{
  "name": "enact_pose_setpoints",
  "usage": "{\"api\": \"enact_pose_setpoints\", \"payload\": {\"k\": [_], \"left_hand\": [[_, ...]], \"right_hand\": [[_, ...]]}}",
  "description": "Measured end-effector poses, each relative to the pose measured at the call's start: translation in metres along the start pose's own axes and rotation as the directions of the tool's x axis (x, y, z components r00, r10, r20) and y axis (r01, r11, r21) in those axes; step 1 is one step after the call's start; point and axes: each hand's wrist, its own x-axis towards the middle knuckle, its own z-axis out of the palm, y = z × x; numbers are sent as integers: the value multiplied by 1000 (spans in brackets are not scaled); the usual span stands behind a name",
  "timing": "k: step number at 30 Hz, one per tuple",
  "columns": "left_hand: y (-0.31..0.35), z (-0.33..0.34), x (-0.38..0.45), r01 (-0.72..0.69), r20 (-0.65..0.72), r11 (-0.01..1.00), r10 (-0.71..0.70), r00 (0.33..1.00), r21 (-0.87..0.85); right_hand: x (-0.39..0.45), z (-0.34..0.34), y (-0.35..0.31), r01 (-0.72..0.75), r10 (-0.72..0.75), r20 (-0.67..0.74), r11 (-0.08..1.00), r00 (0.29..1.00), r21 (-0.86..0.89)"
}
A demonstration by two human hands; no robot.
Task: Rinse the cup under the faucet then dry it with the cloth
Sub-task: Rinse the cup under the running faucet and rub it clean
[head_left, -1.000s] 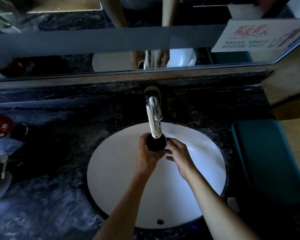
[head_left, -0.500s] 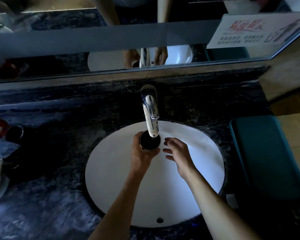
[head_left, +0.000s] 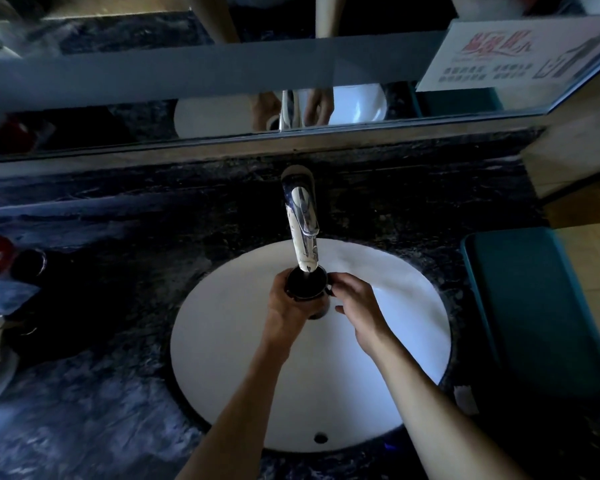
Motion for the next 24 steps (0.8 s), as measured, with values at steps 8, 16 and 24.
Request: {"api": "enact_pose_setpoints", "payload": {"k": [8, 16, 24], "left_hand": [[0, 4, 0, 158, -55, 969, -171, 984, -192], [12, 7, 5, 253, -38, 949, -265, 964, -189], [22, 6, 20, 391, -24, 895, -405, 914, -214]], "right_hand": [[-2, 6, 1, 77, -73, 93, 996, 993, -37], [2, 6, 5, 81, -81, 70, 997, 994, 0], [5, 5, 1, 91, -85, 76, 994, 993, -68]]}}
